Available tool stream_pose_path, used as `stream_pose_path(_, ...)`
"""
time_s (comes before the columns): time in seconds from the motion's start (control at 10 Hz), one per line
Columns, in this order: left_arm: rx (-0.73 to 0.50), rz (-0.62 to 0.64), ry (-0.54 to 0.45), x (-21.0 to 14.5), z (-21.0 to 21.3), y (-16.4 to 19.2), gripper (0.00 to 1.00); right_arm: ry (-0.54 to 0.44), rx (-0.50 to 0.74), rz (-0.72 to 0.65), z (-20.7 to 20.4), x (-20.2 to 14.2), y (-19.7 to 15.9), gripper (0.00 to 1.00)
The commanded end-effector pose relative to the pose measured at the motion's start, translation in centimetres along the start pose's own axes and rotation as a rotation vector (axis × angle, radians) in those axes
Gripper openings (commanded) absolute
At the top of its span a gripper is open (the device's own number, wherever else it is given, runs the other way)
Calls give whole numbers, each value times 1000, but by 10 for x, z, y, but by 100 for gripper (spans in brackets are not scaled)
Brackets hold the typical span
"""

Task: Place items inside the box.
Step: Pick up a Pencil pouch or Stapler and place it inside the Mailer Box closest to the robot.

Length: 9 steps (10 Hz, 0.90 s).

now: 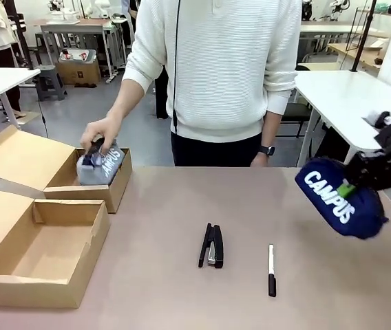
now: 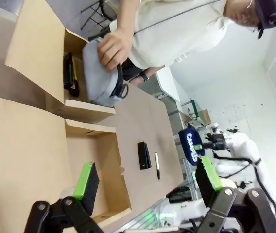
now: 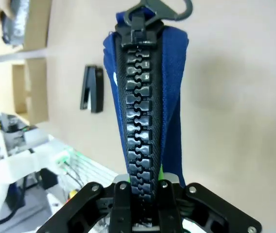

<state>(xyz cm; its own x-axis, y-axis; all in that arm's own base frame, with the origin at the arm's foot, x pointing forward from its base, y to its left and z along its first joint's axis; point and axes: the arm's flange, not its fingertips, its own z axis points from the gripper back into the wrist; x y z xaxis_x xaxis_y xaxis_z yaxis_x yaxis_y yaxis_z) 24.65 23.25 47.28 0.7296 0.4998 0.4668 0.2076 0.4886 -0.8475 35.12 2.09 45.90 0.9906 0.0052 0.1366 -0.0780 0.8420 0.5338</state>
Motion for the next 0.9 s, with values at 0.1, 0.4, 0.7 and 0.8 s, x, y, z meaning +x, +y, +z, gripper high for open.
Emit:
stream_pose_path(0.1, -23, -23, -15, 0, -1, 0, 100, -7, -92, 75, -7, -57, 35, 0)
stream_pose_path(0.4, -23, -23, -15, 0, -1, 0, 100, -10, -37, 11, 8, -19, 22, 0)
stream_pose_path(0.7, -23, -23, -15, 0, -1, 0, 100, 46, -28, 190, -42, -10, 134, 7)
stream_pose_path(0.8, -23, -23, -15, 0, -1, 0, 100, 95, -6, 147, -62, -18, 173, 7)
